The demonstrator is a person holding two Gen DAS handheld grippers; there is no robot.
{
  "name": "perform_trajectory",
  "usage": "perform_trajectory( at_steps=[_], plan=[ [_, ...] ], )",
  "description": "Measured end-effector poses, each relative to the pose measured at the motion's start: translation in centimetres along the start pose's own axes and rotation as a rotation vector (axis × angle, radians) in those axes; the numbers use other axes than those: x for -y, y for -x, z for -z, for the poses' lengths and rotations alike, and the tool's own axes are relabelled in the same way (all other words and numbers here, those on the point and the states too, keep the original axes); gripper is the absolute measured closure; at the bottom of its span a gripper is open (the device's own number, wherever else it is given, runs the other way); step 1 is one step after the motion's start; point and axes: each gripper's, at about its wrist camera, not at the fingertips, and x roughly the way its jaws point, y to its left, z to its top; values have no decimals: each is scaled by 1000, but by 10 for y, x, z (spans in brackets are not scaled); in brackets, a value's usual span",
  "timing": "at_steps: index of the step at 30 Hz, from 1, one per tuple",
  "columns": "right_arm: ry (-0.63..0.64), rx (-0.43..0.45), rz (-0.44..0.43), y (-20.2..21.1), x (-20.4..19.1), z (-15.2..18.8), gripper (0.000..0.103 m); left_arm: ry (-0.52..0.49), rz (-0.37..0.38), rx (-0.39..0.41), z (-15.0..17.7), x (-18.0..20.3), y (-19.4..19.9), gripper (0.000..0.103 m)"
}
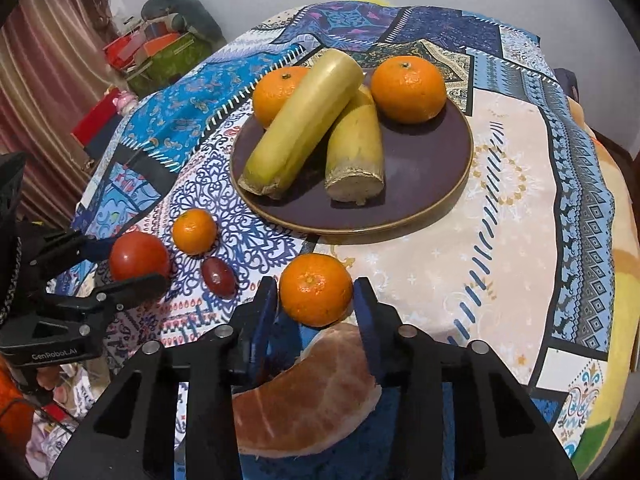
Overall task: Organize fruits
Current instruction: 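Grasp the red tomato with the left tool while the right tool grasps a tangerine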
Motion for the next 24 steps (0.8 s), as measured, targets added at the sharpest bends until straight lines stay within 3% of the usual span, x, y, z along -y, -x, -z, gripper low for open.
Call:
perform_trajectory(
  at_steps=[11,24],
  plan=[
    [-13,33,-5,14,5,0,68,24,3,17,-3,-5,8,55],
    [-5,137,58,44,16,-16,68,27,3,126,-49,-2,26,55]
  ],
)
